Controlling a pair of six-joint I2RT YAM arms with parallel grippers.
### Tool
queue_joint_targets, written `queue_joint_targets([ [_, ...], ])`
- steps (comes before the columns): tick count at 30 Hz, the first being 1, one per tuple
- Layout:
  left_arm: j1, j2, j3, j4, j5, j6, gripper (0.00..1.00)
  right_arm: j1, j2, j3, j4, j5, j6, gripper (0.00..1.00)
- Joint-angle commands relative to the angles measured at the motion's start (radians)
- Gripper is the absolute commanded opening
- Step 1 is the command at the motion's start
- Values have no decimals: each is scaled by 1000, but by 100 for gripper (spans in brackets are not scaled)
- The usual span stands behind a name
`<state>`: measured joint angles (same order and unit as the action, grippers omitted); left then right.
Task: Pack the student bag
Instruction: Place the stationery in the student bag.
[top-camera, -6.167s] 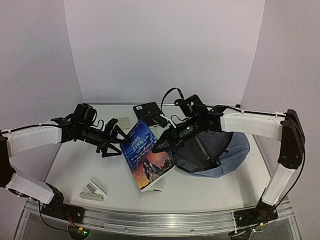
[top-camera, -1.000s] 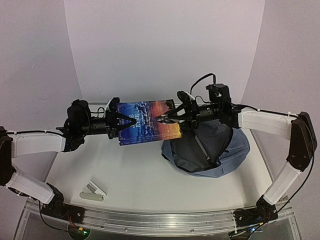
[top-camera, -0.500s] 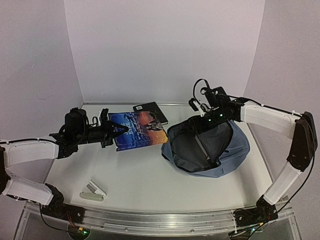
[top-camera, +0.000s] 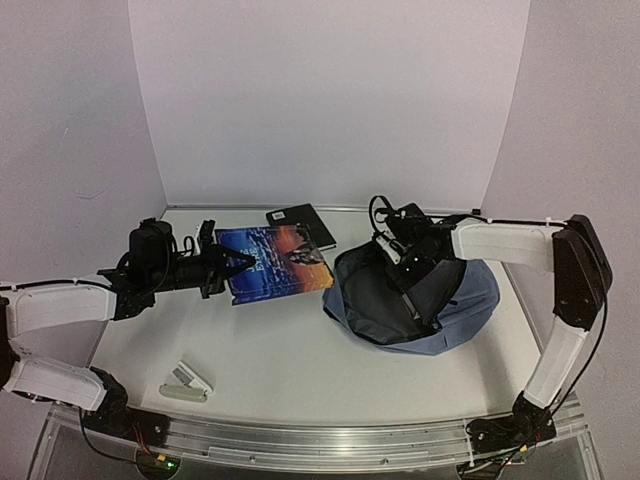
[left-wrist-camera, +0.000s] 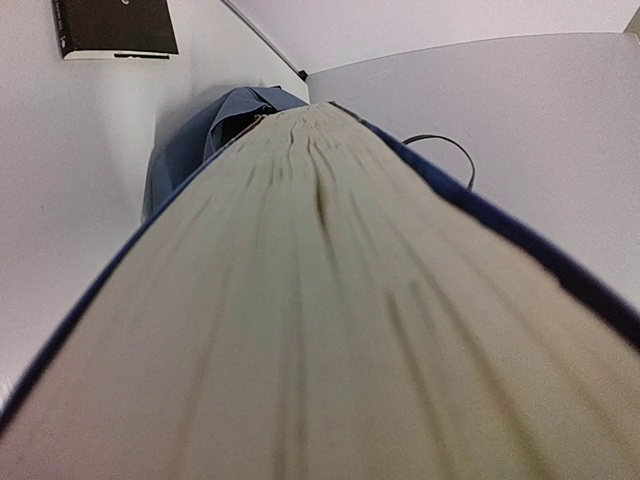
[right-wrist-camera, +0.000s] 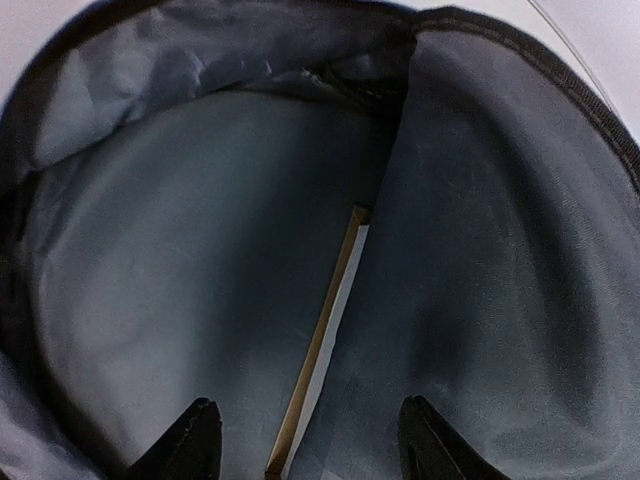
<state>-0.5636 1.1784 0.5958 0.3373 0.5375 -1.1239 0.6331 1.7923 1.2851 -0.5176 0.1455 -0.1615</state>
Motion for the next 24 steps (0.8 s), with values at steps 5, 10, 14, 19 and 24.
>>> queue_joint_targets([
  [5,1,-103,30,161,-3,28,0,10,74,-37,51,188,-66,57],
  [10,1,-109,26,149,-8,36,0,11,75,-28,53,200,-68,35],
  [14,1,-101,27,149,-6,38,0,12,54,2,47,174,-52,5],
  [19,1,-87,26,149,-4,38,0,13,17,57,7,98,-14,0],
  [24,2,-68,20,160,3,35,0,12,-31,114,-31,7,30,0],
])
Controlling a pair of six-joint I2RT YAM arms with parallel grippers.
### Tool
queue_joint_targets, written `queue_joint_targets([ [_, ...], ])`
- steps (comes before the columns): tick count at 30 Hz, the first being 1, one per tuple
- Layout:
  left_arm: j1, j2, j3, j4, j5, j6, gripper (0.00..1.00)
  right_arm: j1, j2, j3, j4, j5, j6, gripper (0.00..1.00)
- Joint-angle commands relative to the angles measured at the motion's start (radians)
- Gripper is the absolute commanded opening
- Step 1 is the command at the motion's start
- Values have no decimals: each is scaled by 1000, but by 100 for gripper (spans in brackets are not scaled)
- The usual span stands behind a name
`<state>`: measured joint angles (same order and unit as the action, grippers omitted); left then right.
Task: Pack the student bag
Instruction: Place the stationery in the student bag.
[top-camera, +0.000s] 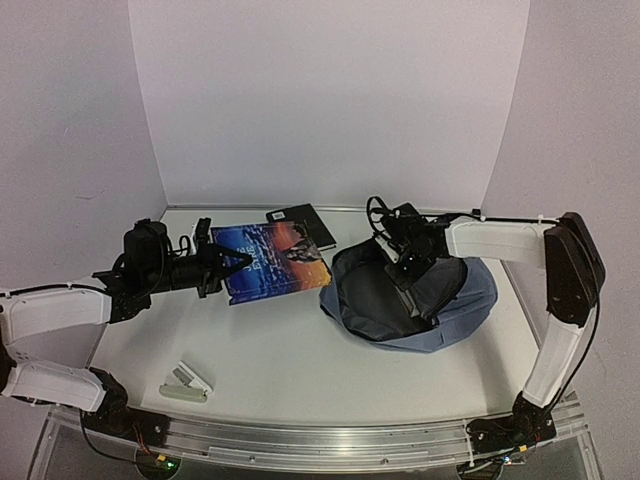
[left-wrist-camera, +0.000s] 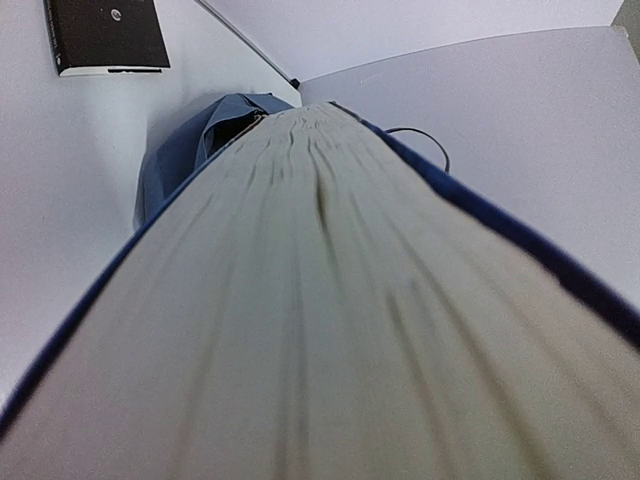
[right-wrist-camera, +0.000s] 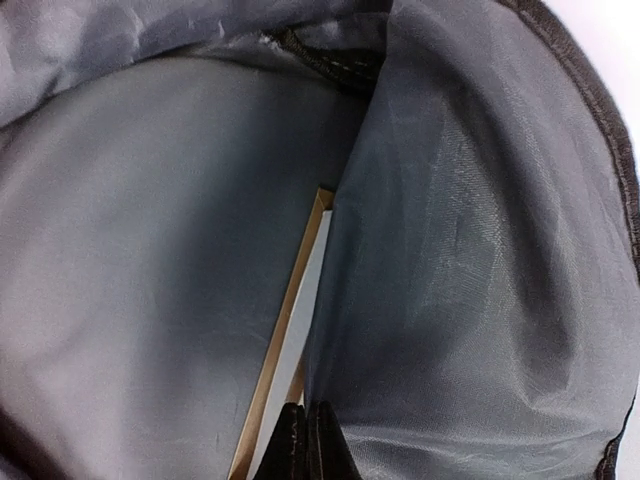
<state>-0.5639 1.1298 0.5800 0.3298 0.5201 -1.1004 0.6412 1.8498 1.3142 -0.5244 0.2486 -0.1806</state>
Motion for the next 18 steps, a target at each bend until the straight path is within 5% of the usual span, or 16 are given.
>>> queue_joint_targets([
  [1,2,-15,36,170,24,11,0,3,-96,95,-30,-113,56,0],
  [8,1,49,39,215,64,7,0,3,-138,149,-51,-240,91,0],
  [18,-39,316,44,561,158,-112,0,3,-123,215,-52,-396,171,0],
])
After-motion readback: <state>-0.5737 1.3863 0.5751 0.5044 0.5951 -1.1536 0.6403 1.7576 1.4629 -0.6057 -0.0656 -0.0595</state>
